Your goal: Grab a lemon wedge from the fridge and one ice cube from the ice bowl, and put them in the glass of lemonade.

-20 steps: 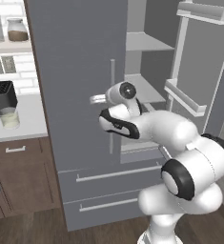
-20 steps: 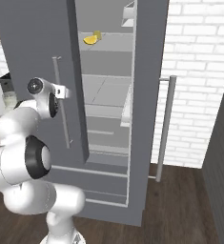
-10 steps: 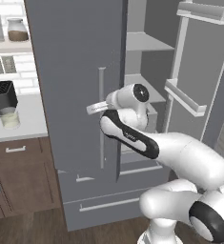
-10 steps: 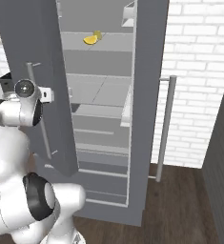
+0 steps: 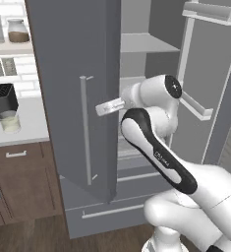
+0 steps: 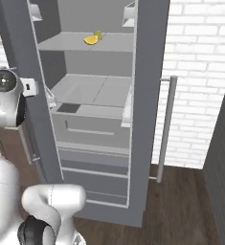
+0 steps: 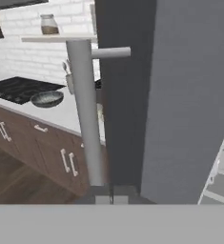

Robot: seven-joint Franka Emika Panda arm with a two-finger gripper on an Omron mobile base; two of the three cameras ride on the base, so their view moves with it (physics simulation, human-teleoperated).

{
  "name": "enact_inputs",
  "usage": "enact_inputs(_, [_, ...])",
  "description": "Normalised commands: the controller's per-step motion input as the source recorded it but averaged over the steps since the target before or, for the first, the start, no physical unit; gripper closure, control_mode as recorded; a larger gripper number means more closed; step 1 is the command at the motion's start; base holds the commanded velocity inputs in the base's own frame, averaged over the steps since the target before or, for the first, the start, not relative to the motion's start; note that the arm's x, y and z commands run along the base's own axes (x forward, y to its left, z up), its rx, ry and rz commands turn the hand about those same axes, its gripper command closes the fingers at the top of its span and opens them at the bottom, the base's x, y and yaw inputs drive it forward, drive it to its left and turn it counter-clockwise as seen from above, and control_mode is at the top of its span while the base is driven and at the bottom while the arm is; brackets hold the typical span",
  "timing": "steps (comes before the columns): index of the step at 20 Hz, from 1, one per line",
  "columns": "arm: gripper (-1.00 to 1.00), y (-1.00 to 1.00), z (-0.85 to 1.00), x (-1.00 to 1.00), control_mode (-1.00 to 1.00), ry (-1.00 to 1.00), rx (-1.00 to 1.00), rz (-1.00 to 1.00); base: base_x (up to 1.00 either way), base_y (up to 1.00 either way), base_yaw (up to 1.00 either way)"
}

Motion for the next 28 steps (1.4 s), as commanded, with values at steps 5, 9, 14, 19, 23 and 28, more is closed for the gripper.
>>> enact_inputs(5, [1.00, -0.70, 0.57, -0.97, -1.00, -0.01, 0.03, -0.03, 0.00, 0.00, 0.00])
enact_inputs(9, [1.00, -0.78, 0.29, -0.21, -1.00, 0.03, 0.09, -0.07, 0.00, 0.00, 0.00])
enact_inputs(14, [1.00, -0.30, 0.09, 0.95, -1.00, 0.31, 0.04, 0.01, 0.00, 0.00, 0.00])
enact_inputs(19, [1.00, 0.12, 0.09, 0.99, -1.00, 0.48, 0.03, 0.01, 0.00, 0.00, 0.00])
enact_inputs(23, [1.00, 0.08, -0.17, 0.65, -1.00, 0.21, 0.17, 0.00, 0.00, 0.00, 0.00])
enact_inputs(28, [-1.00, 0.11, -0.68, 0.30, -1.00, -0.01, 0.32, 0.00, 0.00, 0.00, 0.00])
